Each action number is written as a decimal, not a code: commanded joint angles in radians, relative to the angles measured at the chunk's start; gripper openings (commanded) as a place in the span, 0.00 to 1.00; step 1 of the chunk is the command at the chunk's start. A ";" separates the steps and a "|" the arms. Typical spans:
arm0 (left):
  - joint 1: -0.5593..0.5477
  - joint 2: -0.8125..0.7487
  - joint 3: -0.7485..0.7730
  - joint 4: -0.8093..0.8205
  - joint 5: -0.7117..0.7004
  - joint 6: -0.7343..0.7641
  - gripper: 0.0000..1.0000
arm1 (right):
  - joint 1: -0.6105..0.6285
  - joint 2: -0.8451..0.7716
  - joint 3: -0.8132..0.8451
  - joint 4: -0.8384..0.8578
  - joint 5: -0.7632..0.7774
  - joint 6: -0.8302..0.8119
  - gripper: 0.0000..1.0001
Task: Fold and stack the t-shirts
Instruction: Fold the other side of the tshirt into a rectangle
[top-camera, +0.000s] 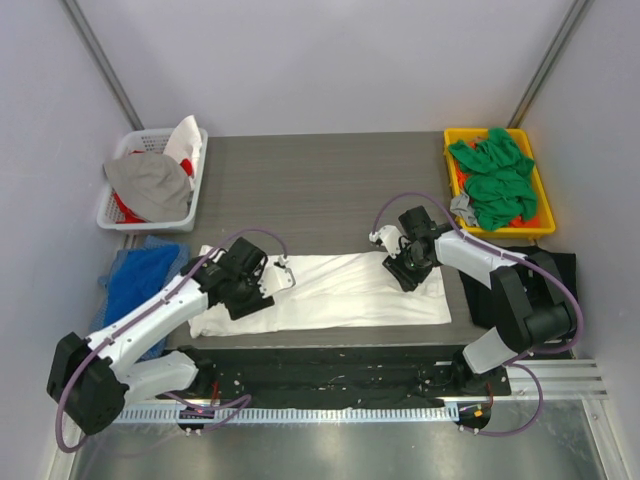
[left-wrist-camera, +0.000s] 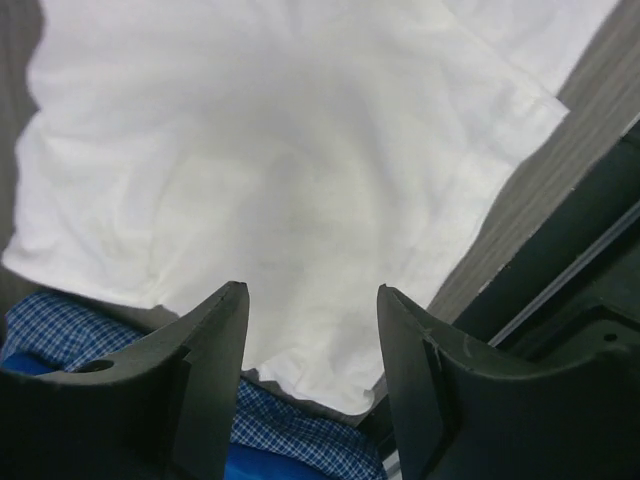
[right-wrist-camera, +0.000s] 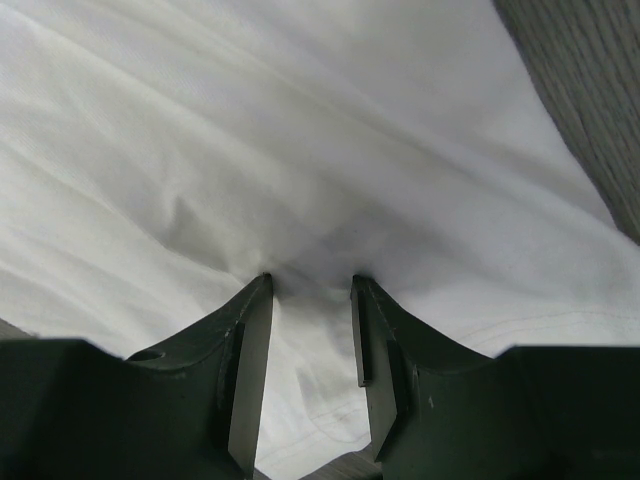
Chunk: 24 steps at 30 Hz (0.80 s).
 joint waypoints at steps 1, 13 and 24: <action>-0.002 -0.077 -0.003 0.142 -0.143 -0.008 0.65 | 0.005 0.022 -0.037 0.030 0.008 0.011 0.44; 0.145 0.088 -0.048 0.423 -0.223 0.058 0.80 | 0.005 -0.074 -0.019 0.081 0.065 0.033 0.52; 0.228 0.274 -0.044 0.437 -0.208 0.102 0.81 | 0.010 -0.088 -0.014 0.099 0.092 0.031 0.53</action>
